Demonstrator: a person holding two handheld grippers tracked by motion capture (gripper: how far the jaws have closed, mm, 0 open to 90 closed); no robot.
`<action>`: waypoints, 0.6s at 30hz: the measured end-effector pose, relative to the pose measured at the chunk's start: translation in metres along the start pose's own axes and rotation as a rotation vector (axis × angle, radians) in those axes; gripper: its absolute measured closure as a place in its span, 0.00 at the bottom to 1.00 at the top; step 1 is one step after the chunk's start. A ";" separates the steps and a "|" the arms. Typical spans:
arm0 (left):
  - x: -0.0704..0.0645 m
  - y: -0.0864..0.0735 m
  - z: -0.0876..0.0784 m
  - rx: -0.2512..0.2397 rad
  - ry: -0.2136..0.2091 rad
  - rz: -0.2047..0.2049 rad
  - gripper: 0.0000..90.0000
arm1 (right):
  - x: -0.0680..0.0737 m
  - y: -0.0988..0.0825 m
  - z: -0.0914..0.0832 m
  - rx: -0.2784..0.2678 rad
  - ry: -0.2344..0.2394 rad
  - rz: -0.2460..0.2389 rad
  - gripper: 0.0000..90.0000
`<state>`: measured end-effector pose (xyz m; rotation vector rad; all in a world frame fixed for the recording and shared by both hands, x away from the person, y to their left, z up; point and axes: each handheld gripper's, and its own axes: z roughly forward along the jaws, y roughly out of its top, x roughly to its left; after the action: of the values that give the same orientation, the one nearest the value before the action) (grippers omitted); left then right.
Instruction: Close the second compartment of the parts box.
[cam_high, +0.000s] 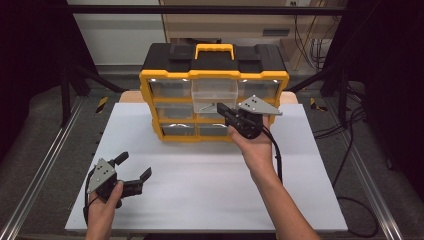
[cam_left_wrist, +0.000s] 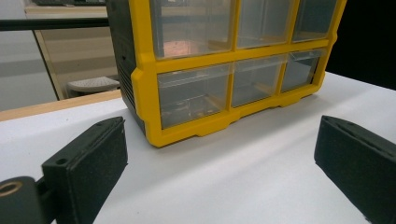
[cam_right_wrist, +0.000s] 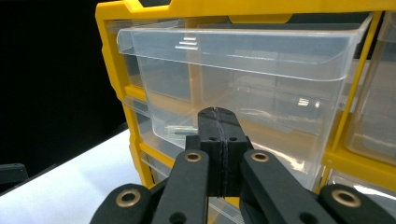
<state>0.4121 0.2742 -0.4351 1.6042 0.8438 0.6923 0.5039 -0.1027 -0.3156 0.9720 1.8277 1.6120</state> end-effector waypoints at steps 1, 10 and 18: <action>0.000 0.000 0.000 0.002 0.000 0.001 0.03 | 0.000 0.000 0.000 0.002 0.000 0.001 1.00; -0.001 0.000 0.000 0.004 -0.001 0.001 0.03 | -0.003 0.001 0.002 0.003 -0.006 0.022 1.00; -0.002 0.000 0.000 0.004 -0.005 0.002 0.03 | -0.007 0.002 0.004 -0.001 -0.013 0.048 1.00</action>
<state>0.4112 0.2728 -0.4355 1.6097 0.8407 0.6877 0.5117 -0.1057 -0.3146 1.0308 1.8077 1.6312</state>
